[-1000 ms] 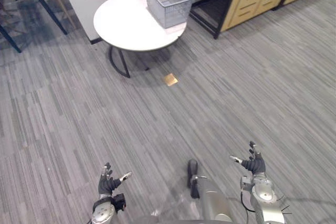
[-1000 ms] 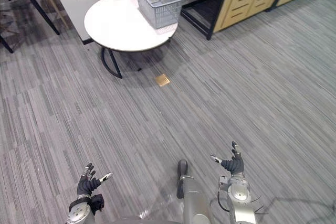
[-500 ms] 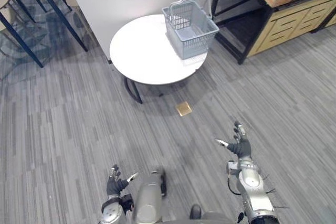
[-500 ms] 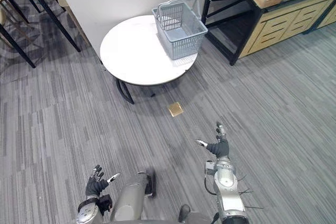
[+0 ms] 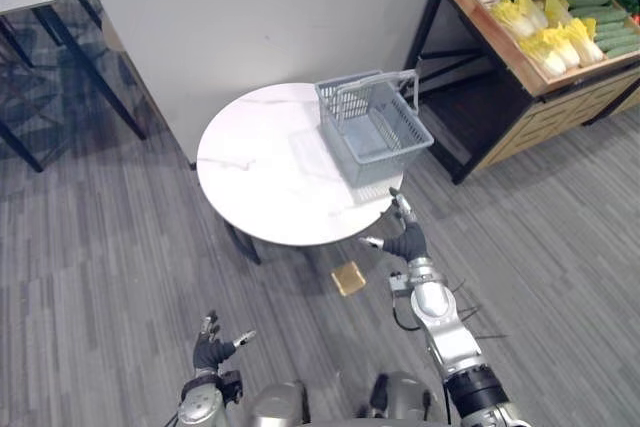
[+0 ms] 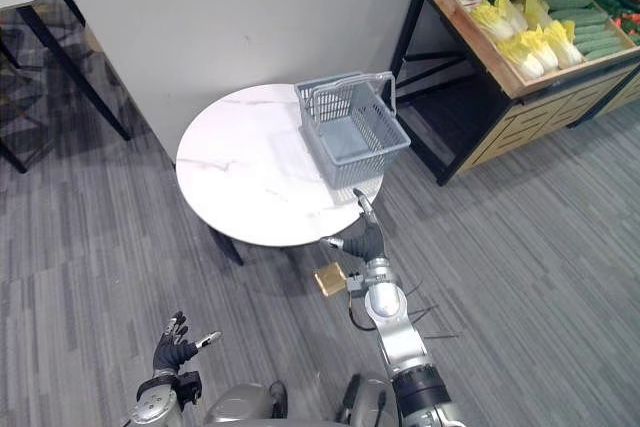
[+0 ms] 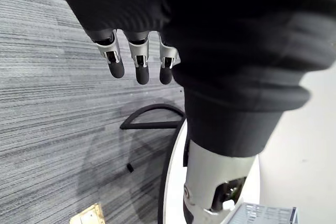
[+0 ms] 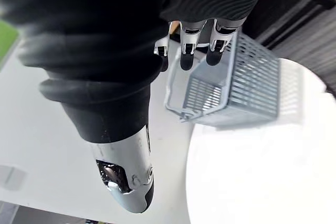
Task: Pick vegetable in the basket
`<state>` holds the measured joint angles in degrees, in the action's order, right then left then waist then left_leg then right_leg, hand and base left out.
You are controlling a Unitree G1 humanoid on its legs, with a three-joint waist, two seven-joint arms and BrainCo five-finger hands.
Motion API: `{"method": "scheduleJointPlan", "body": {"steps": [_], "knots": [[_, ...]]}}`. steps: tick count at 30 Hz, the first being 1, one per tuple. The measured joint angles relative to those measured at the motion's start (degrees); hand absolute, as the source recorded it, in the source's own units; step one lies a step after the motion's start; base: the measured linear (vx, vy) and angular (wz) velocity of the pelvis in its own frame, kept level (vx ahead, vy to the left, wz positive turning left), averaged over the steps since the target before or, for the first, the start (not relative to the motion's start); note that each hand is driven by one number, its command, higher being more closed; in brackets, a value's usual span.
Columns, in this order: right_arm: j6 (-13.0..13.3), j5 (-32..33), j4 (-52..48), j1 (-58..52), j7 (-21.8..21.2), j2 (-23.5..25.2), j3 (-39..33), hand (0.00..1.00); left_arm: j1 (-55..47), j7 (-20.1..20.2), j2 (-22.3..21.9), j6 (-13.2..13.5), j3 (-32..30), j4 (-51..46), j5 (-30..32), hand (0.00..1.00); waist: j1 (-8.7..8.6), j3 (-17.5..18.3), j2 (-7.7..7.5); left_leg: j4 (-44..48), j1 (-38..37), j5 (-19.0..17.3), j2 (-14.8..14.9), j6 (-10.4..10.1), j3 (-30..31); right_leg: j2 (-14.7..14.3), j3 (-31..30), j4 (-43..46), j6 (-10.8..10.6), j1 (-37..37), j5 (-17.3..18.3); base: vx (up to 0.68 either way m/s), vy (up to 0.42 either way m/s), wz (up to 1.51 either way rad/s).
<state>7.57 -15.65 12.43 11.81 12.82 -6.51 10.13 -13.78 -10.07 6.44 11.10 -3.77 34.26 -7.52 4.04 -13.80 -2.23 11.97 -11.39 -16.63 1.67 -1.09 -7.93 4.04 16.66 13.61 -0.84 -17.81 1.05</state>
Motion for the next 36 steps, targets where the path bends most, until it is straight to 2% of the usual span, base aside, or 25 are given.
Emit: {"method": "scheduleJointPlan", "body": {"steps": [1,2,3,4,5,6,7,8,9,10,12,13,14,16,17,20,23,24,26,29,33,36], "knots": [[-0.10,-1.21,-0.39,-0.13,0.34,-0.90,0.37,0.00,-1.27,-0.03,0.94,0.00,0.46,0.00,0.50,0.00,-0.03,0.94,-1.69,0.19,-1.88,-1.69,-1.22,-1.96,0.89,-0.32,-2.72,-5.53,1.73,0.42,-9.34,0.54,-0.181,0.40],[-0.12,-1.95,-0.67,-0.29,0.83,-1.51,0.71,0.00,-1.76,0.01,1.42,0.02,0.89,0.31,0.57,0.00,-0.19,1.71,-2.91,0.51,-2.96,-2.64,-1.93,-2.20,1.71,0.37,-4.07,-4.79,3.89,0.29,-12.73,0.53,-0.167,0.14],[-0.56,-3.45,-0.48,0.66,1.15,-4.37,1.22,0.00,-0.98,0.14,-0.10,-0.37,2.24,2.64,1.09,0.00,0.91,2.30,1.61,2.28,-3.53,-3.70,1.69,-2.74,2.29,-2.20,-3.58,0.10,3.69,-0.35,-9.16,0.48,-0.158,0.32],[-0.59,-4.33,-1.14,0.80,1.52,-5.21,1.52,0.00,-1.02,0.54,-0.41,-0.37,2.55,2.79,1.58,0.00,-0.33,2.68,2.30,6.34,-1.41,-3.51,2.53,-3.05,3.89,-2.57,-3.79,0.74,3.12,-0.09,-5.74,0.54,-0.202,0.20],[-0.61,-6.18,-1.16,1.72,1.71,-5.96,1.92,0.00,-0.96,1.04,-0.83,0.00,2.52,3.09,1.75,0.00,-0.11,2.62,3.74,15.98,2.55,-2.96,4.59,-3.66,4.76,-4.36,-2.67,-0.17,3.31,1.49,-4.15,0.43,-0.209,0.42],[-0.72,-6.95,-1.16,2.45,1.94,-6.41,2.29,0.00,-0.72,1.24,-0.99,-0.02,2.49,3.52,1.77,0.00,-0.04,2.05,4.64,23.18,5.34,-1.44,6.00,-4.42,5.67,-5.56,-2.29,-1.67,3.58,3.44,-3.77,0.43,-0.211,0.05],[-1.20,-8.71,-1.15,4.03,2.10,-6.75,4.25,0.00,-1.17,1.25,-1.32,-0.02,2.50,3.72,1.76,0.00,0.40,1.22,5.82,35.89,10.27,1.31,8.82,-4.41,6.53,-7.90,-2.15,-5.24,4.02,8.11,-4.01,0.38,-0.156,-0.12],[-1.24,-9.85,-1.16,5.37,2.18,-7.04,5.65,0.00,-1.37,1.26,-1.32,-0.03,2.58,4.04,1.76,0.00,1.61,0.80,5.83,41.83,13.43,0.44,10.43,-3.48,5.48,-8.77,-2.50,-7.14,4.76,11.71,-3.92,0.36,-0.125,-0.22],[-1.22,-10.06,-1.16,5.97,2.19,-7.28,6.16,0.00,-1.29,1.27,-1.29,-0.02,2.69,4.18,1.76,0.00,2.01,0.78,5.40,42.33,14.55,-0.15,10.34,-3.06,5.05,-8.73,-2.92,-7.65,5.15,12.90,-3.47,0.33,-0.101,-0.30],[-1.04,-10.92,-1.12,7.38,2.19,-7.42,6.82,0.00,-1.26,1.32,-1.21,0.03,3.37,4.21,1.76,0.00,3.13,0.48,4.78,39.49,16.95,-1.18,10.02,-2.86,4.14,-8.51,-3.72,-8.90,5.38,15.03,-3.11,0.30,-0.081,-0.27],[-0.96,-12.39,-0.31,9.94,2.20,-7.99,7.93,0.00,-1.43,1.37,-1.08,0.14,3.58,4.19,1.74,0.00,3.35,0.39,4.51,29.76,19.95,-1.44,9.10,-2.39,3.99,-8.29,-4.49,-11.21,5.25,16.92,-3.08,0.28,-0.035,-0.18],[-0.95,-13.29,0.66,11.44,2.17,-8.96,9.09,0.00,-1.51,1.37,-0.98,0.13,3.58,4.40,1.73,0.00,3.23,0.37,4.56,22.04,20.76,-1.29,7.87,-2.51,4.63,-8.10,-4.87,-12.03,4.87,17.41,-3.02,0.24,0.055,-0.12],[-0.81,-14.48,1.89,12.28,2.15,-10.06,9.92,0.00,-1.75,1.30,-1.13,0.17,3.57,4.44,1.72,0.00,3.28,0.46,4.71,14.04,20.42,-0.23,6.75,-3.20,6.25,-8.05,-5.40,-12.27,3.67,17.56,-2.91,0.26,0.115,-0.15],[-0.79,-15.73,3.65,12.66,2.08,-11.28,10.74,0.00,-2.15,1.36,-1.24,0.49,3.42,4.65,1.59,0.00,3.98,0.31,4.35,9.09,18.83,5.61,5.71,-2.52,6.42,-7.89,-7.18,-12.09,2.54,17.63,-2.31,0.20,0.159,-0.33],[-0.97,-16.88,4.40,12.64,2.04,-11.77,10.99,0.00,-2.25,1.34,-0.81,0.54,3.34,4.76,1.61,0.00,4.25,0.24,3.68,7.30,17.90,6.13,4.73,-2.14,5.98,-6.95,-7.65,-12.08,1.58,17.61,-2.01,0.17,0.157,-0.26],[-1.13,-19.00,6.65,14.30,2.06,-13.10,12.32,0.00,-2.30,1.36,-0.50,0.66,3.58,5.85,1.72,0.00,4.36,0.27,3.51,4.15,16.71,7.05,2.73,-0.85,4.84,-5.01,-8.31,-12.50,0.29,17.40,-1.65,0.14,0.175,-0.04],[-1.16,-20.48,14.16,21.14,2.03,-13.57,16.36,0.00,-2.08,1.33,-0.08,0.68,3.59,6.35,1.71,0.00,4.59,0.09,3.19,1.10,17.41,8.67,0.96,0.49,3.83,-3.51,-9.21,-13.83,-0.85,15.45,-2.62,0.06,0.138,-0.08],[-1.19,-21.24,18.71,26.29,2.00,-14.56,18.83,0.00,-1.17,1.30,0.59,0.78,3.59,6.37,1.70,0.00,4.92,-0.95,3.18,-0.07,18.49,9.54,0.09,1.16,3.75,-2.76,-9.20,-14.19,-1.12,14.04,-3.09,0.02,0.098,0.03],[-1.19,-21.95,21.96,30.12,1.99,-15.06,20.17,0.00,-0.48,1.21,1.33,1.08,3.57,6.33,1.60,0.00,5.05,-1.85,3.08,-0.19,19.43,9.87,-0.37,1.40,3.91,-2.38,-9.07,-14.51,-1.18,13.20,-3.43,0.00,0.072,0.06],[-1.44,-23.81,28.17,38.91,2.05,-17.99,21.91,0.00,2.02,1.02,2.47,2.39,3.52,6.24,1.29,0.00,6.25,-4.58,3.17,-2.39,21.84,12.01,-1.68,2.21,4.52,-1.38,-8.66,-15.38,-1.19,10.48,-4.65,-0.04,0.062,0.12],[-1.91,-25.02,35.51,45.43,2.14,-18.99,22.05,0.00,2.72,0.94,2.74,3.19,3.59,6.24,0.37,0.00,6.35,-6.96,3.46,-3.78,23.39,13.49,-2.70,2.67,6.22,-0.65,-7.03,-15.81,-1.20,9.21,-5.05,-0.03,0.032,0.24],[-3.52,-26.53,40.73,49.02,2.61,-20.27,22.04,0.00,2.78,0.86,2.74,3.36,3.59,6.23,-0.99,0.00,7.06,-7.82,3.96,-4.22,24.52,14.32,-3.25,2.77,7.22,-0.14,-5.87,-15.83,-1.21,8.38,-5.05,-0.02,0.025,0.23]]}}
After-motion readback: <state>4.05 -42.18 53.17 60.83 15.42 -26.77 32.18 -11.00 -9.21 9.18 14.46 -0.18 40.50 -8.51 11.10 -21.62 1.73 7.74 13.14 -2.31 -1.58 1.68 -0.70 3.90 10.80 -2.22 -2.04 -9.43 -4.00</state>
